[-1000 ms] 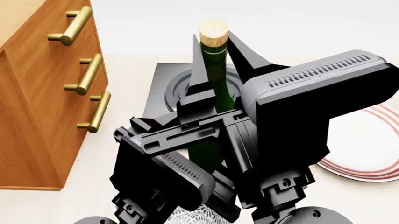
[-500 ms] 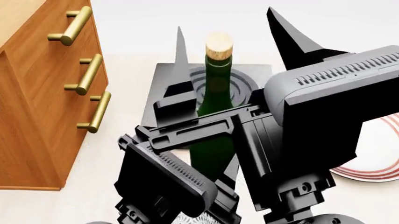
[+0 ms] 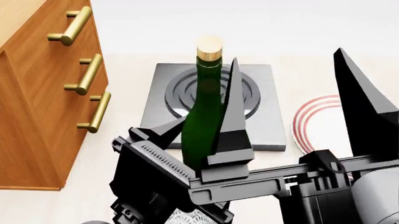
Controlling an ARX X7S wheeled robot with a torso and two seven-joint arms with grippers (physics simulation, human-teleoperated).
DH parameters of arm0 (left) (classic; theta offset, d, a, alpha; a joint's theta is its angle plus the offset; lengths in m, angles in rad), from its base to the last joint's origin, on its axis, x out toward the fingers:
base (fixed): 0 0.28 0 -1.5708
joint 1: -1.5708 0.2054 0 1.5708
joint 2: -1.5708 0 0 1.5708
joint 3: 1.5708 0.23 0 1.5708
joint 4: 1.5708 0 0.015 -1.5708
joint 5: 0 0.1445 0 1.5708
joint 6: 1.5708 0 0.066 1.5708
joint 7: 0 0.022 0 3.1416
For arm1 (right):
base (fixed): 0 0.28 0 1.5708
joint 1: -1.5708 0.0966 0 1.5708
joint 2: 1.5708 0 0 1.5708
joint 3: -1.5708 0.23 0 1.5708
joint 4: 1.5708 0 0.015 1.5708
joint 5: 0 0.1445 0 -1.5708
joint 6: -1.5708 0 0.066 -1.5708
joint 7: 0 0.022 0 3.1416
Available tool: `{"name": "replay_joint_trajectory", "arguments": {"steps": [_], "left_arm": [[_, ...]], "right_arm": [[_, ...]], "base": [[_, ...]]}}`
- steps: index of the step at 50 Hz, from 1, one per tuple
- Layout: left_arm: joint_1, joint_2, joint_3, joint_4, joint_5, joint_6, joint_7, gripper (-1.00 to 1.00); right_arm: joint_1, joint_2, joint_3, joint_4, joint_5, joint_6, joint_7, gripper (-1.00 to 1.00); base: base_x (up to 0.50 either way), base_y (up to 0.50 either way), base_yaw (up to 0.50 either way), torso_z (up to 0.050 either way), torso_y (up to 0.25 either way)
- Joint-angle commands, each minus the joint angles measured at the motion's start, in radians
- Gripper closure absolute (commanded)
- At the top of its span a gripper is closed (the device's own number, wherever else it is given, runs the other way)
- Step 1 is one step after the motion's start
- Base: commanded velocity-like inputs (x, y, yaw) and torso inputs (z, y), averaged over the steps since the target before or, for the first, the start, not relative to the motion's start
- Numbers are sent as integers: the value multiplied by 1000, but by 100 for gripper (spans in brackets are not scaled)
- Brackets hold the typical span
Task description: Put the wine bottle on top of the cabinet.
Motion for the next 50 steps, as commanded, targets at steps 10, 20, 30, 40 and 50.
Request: {"name": "replay_joint_trajectory", "arguments": {"steps": [10, 20, 30, 40, 50], "left_arm": [[-45, -12, -44, -1, -32, -13, -36, 100], [-133, -14, -80, -21, -38, -75, -63, 100], [-244, -45, -150, -44, -72, -162, -85, 100], [-392, -79, -227, -149, -100, -228, -71, 100], [-571, -107, -249, -298, -74, -268, -22, 100]], "right_arm": [[-384, 210, -241, -15, -323, -448, 171, -100], [-404, 188, -278, 12, -343, -482, 161, -100], [-388, 176, -309, 15, -340, -473, 156, -100], [-372, 162, -336, 27, -334, -465, 147, -100], [-377, 164, -339, 37, -326, -482, 140, -100]], "base": [[0, 0, 0, 0, 1], [0, 0, 0, 0, 0], [0, 0, 0, 1, 1], [0, 0, 0, 0, 1], [0, 0, 0, 0, 1]]}}
